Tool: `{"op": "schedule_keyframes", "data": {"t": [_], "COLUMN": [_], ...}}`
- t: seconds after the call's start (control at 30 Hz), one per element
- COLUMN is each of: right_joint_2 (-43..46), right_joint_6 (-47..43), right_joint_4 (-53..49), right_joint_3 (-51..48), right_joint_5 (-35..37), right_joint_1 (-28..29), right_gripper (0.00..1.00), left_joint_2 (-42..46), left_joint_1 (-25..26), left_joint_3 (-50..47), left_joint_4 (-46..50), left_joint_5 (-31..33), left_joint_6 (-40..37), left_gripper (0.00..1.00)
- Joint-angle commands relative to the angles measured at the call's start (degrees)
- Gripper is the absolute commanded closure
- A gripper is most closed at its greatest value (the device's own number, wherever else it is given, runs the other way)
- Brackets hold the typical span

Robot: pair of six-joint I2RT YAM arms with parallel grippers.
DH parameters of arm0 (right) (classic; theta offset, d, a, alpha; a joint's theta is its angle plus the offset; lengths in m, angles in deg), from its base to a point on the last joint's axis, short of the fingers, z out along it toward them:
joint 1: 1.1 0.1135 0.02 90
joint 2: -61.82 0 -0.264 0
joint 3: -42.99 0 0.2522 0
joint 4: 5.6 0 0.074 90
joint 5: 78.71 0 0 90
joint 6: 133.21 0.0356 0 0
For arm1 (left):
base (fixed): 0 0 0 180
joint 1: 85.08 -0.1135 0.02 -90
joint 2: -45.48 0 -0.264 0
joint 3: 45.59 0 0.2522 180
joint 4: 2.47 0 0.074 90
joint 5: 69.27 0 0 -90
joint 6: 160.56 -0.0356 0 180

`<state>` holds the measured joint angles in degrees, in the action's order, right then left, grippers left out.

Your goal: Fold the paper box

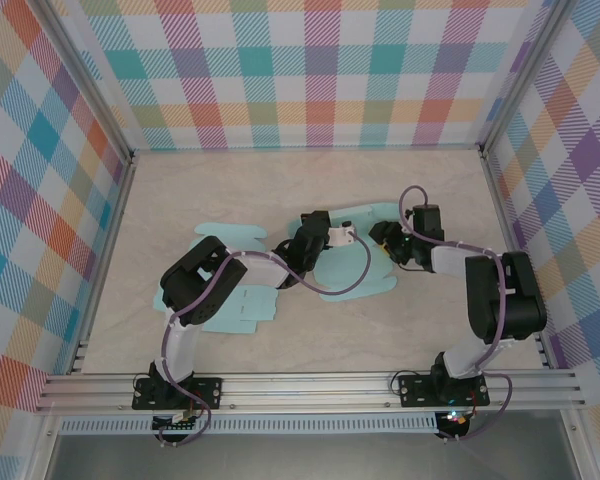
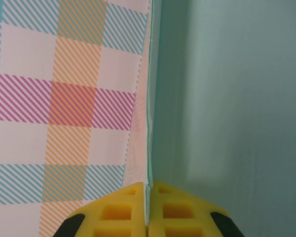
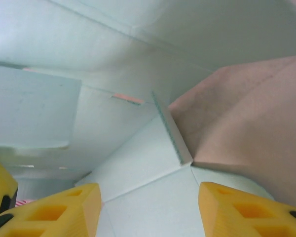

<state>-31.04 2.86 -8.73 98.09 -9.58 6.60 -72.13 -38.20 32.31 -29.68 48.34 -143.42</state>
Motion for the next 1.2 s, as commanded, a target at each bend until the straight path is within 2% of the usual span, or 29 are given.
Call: {"op": "schedule_keyframes", "data": {"t": [0.0,0.23,0.4,0.5,0.63,0.97,1.17], "right_joint_2": [3.4,9.6,13.5,12.9,5.8,-18.3,-22.1], "right_joint_6": [-3.5,-6.5,-8.9,-9.5,-11.7,-13.8,-16.4], "right_joint_4": [-4.0,-7.9,-10.8,-12.6,-14.6,-14.4,-14.9], "right_joint_3": [-1.4,-1.7,1.1,3.9,10.2,27.2,29.4], "right_joint_5": [1.3,1.8,0.6,0.1,-3.3,-15.2,-17.6], "right_joint_1": [0.0,-4.2,-10.5,-15.0,-18.0,-17.9,-15.6], "right_gripper": [0.43,0.42,0.47,0.48,0.49,0.55,0.55], "left_joint_2": [-0.7,-0.8,-0.4,-0.4,-0.8,-2.5,-3.2], "left_joint_1": [0.8,0.8,0.8,0.8,0.8,0.8,0.8], "left_joint_3": [0.0,-1.7,-2.7,-2.9,-3.1,-3.8,-4.1], "left_joint_4": [-2.6,-5.9,-7.1,-7.8,-9.0,-12.5,-12.9], "left_joint_5": [-1.1,-1.2,-1.6,-1.7,-2.1,-2.2,-2.9], "left_joint_6": [-3.3,-6.6,-7.2,-7.1,-7.2,-9.8,-10.6], "left_gripper": [0.96,0.95,0.95,0.96,0.96,0.95,0.95]}}
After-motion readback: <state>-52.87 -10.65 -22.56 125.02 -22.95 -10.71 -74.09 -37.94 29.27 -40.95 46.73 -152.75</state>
